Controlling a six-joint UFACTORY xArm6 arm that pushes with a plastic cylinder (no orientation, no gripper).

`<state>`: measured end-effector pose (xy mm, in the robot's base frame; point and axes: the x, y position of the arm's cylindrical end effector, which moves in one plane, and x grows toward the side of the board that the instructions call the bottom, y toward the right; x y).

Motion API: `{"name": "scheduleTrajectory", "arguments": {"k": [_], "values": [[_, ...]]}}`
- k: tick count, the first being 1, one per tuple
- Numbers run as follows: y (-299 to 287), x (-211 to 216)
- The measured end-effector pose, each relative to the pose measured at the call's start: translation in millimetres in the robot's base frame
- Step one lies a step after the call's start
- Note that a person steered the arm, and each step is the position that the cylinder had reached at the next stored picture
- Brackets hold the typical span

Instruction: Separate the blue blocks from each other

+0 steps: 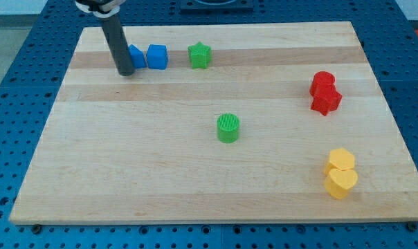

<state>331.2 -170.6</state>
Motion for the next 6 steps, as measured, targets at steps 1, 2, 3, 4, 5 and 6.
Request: {"name": "scheduleTrajectory", "arguments": {"k": [1, 2, 3, 4, 5, 6], "values": [[17.1, -1.5], [17.5, -17.9], [17.5, -28.1], [17.5, -28.1], [17.5, -28.1], [18.0, -24.6]]}}
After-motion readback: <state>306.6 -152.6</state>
